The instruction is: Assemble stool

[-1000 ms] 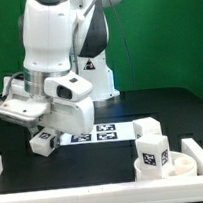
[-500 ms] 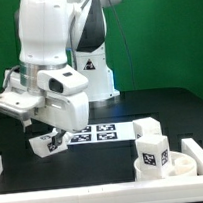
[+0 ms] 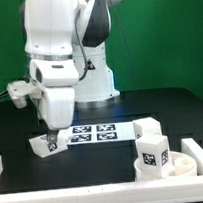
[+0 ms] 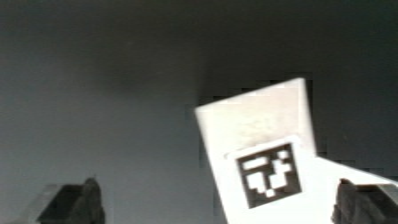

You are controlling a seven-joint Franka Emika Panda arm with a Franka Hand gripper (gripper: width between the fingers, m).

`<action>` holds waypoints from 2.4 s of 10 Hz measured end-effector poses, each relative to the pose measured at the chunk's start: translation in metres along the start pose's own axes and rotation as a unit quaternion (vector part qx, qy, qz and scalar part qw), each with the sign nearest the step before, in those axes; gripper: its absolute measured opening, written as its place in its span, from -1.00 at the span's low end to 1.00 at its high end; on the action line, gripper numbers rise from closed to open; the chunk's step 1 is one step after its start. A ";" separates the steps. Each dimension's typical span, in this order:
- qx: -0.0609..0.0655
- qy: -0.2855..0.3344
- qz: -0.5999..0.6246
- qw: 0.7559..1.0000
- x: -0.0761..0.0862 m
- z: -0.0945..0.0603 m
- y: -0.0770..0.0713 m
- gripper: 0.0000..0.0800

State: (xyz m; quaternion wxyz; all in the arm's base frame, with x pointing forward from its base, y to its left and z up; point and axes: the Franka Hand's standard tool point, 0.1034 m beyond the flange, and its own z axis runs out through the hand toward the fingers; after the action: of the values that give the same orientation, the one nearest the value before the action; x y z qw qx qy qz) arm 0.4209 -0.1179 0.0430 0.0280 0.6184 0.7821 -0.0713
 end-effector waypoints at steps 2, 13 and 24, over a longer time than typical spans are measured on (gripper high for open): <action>0.010 0.001 0.082 0.997 -0.002 -0.001 -0.001 0.62; 0.042 0.046 0.689 0.722 -0.014 -0.011 0.018 0.62; 0.124 0.074 0.952 0.271 -0.008 -0.002 0.017 0.62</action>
Offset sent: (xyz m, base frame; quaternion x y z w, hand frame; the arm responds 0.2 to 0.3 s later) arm 0.0165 -0.0158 0.0217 0.0439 -0.0093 0.3977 0.9164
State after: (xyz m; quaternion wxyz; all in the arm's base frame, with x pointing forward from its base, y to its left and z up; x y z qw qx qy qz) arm 0.4396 -0.1215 0.0444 -0.0589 0.9206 -0.3835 -0.0437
